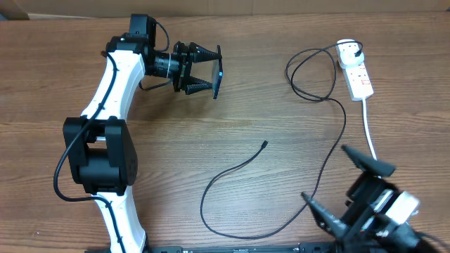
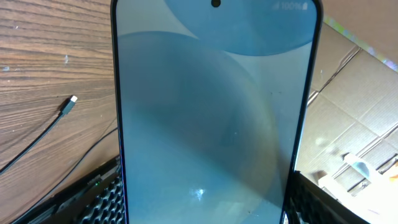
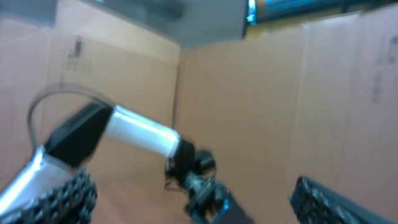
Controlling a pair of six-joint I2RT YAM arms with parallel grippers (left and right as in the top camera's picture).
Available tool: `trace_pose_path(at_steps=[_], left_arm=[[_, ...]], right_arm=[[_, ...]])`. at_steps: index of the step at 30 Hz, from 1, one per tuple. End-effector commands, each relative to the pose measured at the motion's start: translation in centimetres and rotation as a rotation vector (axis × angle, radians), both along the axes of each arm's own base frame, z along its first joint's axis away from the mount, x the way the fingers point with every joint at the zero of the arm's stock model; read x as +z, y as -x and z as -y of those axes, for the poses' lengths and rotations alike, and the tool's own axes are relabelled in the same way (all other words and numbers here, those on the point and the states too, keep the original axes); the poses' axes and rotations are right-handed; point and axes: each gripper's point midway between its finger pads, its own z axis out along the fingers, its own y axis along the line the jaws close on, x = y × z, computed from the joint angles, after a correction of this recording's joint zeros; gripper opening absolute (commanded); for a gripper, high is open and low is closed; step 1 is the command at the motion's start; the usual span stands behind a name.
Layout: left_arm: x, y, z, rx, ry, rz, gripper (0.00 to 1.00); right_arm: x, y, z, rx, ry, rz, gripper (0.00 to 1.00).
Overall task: Plug charger to phone and switch on socket
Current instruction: 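Move the right gripper toward the phone held by the left gripper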
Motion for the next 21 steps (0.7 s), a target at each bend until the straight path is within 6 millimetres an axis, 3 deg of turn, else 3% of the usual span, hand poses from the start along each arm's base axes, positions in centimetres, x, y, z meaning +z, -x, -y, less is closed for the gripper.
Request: trace_pose_path(at_steps=[1, 4, 6, 10, 14, 17, 18, 21], left_arm=[[1.8, -0.2, 0.2, -0.005, 0.057, -0.001, 0.65], [1.8, -0.2, 0.2, 0.002, 0.057, -0.021, 0.65], [1.8, -0.2, 0.2, 0.006, 0.057, -0.033, 0.65], [1.8, -0.2, 0.2, 0.006, 0.056, -0.033, 0.65], [1.6, -0.2, 0.2, 0.008, 0.045, -0.032, 0.65], [1.4, 0.0, 0.7, 0.0, 0.032, -0.03, 0.65], [1.0, 0.0, 1.0, -0.003, 0.01, -0.028, 0.65], [0.4, 0.1, 1.4, -0.002, -0.026, -0.024, 0.65]], right_arm=[[3.5, -2.4, 1.5, -0.128, 0.0, -0.165, 1.0], [3.1, -4.7, 1.4, -0.123, 0.026, -0.425, 1.0], [2.8, -5.4, 0.2, -0.037, 0.05, -0.547, 1.0], [1.2, -4.1, -3.6, 0.339, 0.026, -0.832, 1.0], [0.9, -8.0, -4.2, 0.4, -0.102, -1.014, 0.97], [-1.4, -11.6, -4.0, 0.257, -0.167, -1.159, 0.98], [-3.6, -13.6, -3.6, 0.079, -0.168, -1.237, 1.0], [-7.0, -15.4, -3.2, -0.196, -0.102, -1.34, 1.0]])
